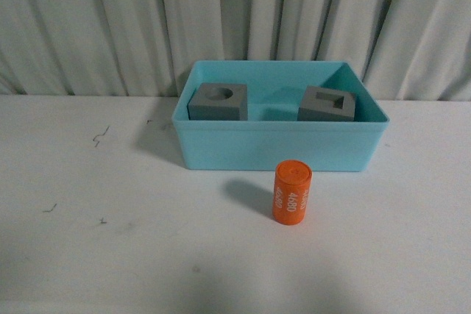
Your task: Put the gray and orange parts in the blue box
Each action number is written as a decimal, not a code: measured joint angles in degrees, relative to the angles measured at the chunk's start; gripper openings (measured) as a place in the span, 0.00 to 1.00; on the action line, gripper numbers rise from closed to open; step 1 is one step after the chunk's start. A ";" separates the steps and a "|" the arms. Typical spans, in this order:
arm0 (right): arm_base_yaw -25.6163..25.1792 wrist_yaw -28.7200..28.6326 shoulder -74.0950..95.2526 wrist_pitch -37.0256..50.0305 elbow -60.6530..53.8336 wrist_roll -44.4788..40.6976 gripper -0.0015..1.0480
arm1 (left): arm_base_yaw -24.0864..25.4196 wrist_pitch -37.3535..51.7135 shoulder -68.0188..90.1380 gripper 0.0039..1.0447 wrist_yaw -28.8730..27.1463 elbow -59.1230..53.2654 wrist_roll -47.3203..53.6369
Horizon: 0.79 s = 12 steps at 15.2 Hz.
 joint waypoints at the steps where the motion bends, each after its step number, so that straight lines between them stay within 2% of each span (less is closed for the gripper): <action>1: 0.00 -0.02 0.02 0.00 0.00 0.00 0.94 | 0.00 0.39 -0.04 0.01 -0.02 0.00 0.00; 3: 0.00 -0.02 0.00 0.02 0.00 0.00 0.94 | 0.00 0.26 -0.04 0.18 -0.02 0.00 0.00; 5: 0.00 -0.02 0.00 0.00 0.00 0.00 0.94 | 0.00 0.26 -0.04 0.41 -0.02 0.00 0.00; 6: -0.24 -0.28 1.55 -6.84 1.95 0.92 0.94 | 0.00 0.26 -0.04 0.51 -0.02 0.00 -0.02; 7: -1.92 -3.13 10.69 -17.51 7.23 1.77 0.94 | 0.00 0.24 -0.04 0.58 -0.11 0.00 0.00; 8: -5.53 -6.97 20.48 -23.65 12.04 1.55 0.94 | 0.00 0.28 -0.04 0.69 0.11 0.00 0.00; 9: -9.62 -11.72 26.75 -23.89 14.40 -0.35 0.94 | 0.00 0.24 -0.04 0.77 -0.02 0.00 0.00; 10: -14.91 -18.58 34.93 -19.56 17.59 -4.59 0.94 | 0.00 0.22 -0.04 0.88 -0.02 0.00 0.00; 11: -18.25 -22.84 41.38 -15.82 21.03 -8.37 0.94 | 0.00 0.26 -0.04 0.96 -0.02 0.00 0.04; 12: -20.13 -25.66 46.49 -13.55 24.17 -11.67 0.94 | 0.00 0.26 -0.04 0.94 0.00 0.00 0.04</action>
